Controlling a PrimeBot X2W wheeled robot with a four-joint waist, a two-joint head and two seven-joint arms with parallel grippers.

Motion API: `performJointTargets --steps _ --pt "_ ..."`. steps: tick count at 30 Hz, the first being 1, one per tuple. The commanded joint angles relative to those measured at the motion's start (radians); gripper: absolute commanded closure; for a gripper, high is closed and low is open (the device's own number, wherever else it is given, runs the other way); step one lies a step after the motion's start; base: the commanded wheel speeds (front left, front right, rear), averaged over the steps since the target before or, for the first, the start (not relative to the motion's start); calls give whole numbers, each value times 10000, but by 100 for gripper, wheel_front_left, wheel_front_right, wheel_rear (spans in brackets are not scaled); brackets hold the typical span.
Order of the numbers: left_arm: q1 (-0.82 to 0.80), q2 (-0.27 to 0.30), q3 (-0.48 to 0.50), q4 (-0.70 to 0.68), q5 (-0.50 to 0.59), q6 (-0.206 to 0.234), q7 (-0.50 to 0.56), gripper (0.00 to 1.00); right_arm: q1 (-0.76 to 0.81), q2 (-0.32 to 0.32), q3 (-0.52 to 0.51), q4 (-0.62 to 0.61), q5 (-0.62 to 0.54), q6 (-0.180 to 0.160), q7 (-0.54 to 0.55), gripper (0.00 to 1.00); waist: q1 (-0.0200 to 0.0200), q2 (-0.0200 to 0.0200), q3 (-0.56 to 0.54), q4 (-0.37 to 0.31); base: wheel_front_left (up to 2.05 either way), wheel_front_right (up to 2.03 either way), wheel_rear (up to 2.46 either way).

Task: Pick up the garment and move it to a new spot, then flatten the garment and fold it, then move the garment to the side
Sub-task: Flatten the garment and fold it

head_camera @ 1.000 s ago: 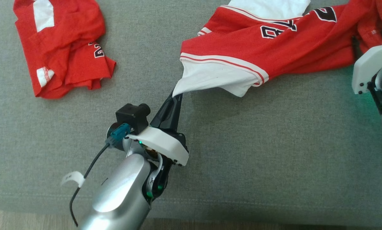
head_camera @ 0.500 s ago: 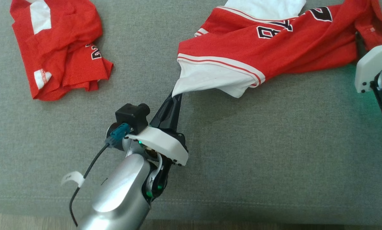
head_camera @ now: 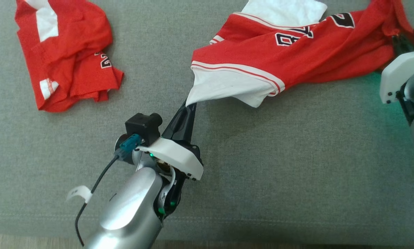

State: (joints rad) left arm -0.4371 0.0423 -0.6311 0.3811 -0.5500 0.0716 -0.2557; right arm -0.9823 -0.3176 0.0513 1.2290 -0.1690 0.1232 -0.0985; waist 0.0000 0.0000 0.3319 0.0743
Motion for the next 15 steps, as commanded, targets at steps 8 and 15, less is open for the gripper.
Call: performJointTargets --steps 8,15 --pt "143 80 684 -212 -74 40 -61 100 -244 517 288 35 786 75 -605 100 0 0 -831 -219 0 0 0" --pt "613 80 1614 -380 126 19 -61 100 102 1064 1420 -320 3218 75 -414 100 0 0 -2026 -530 0 0 0"
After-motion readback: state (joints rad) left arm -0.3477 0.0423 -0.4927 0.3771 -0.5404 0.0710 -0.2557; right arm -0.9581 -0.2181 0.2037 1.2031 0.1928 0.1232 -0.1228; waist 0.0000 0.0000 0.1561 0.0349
